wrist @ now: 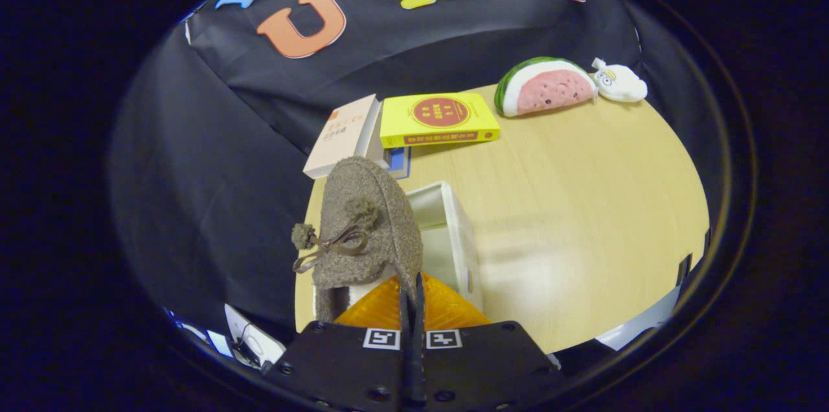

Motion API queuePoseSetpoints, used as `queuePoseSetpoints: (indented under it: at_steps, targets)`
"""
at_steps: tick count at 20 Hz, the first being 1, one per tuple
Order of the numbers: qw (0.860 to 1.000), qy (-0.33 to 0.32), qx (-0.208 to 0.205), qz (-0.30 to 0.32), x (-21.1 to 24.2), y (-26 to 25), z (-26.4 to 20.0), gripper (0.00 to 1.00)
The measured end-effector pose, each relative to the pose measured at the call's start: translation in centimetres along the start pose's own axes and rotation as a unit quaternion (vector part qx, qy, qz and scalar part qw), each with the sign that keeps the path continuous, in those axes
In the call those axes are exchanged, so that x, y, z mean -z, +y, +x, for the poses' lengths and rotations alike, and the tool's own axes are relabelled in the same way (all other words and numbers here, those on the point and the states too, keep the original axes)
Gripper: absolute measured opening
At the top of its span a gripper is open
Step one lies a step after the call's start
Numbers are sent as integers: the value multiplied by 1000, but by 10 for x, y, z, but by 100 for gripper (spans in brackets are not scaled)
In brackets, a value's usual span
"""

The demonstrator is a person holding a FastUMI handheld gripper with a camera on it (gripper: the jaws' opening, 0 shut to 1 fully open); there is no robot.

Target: Open the storage box then place both shoes into the box .Put the left shoe in first, then the right shoe, with the right side of both shoes facing outward in a uniform manner.

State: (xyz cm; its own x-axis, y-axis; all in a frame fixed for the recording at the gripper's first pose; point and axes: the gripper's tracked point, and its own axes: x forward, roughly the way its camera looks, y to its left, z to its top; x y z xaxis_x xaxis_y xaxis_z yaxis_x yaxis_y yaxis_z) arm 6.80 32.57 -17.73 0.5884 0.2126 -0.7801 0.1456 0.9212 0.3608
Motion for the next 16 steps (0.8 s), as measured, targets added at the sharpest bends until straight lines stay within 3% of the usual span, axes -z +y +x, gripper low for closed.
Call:
queuePoseSetpoints:
  at_steps: [6, 14, 16]
  targets:
    - [997, 6, 77, 14, 21, -17, 32, 0]
    - [991, -19, 133, -17, 34, -25, 46, 2]
    - [992, -12, 129, -14, 44, -19, 56, 5]
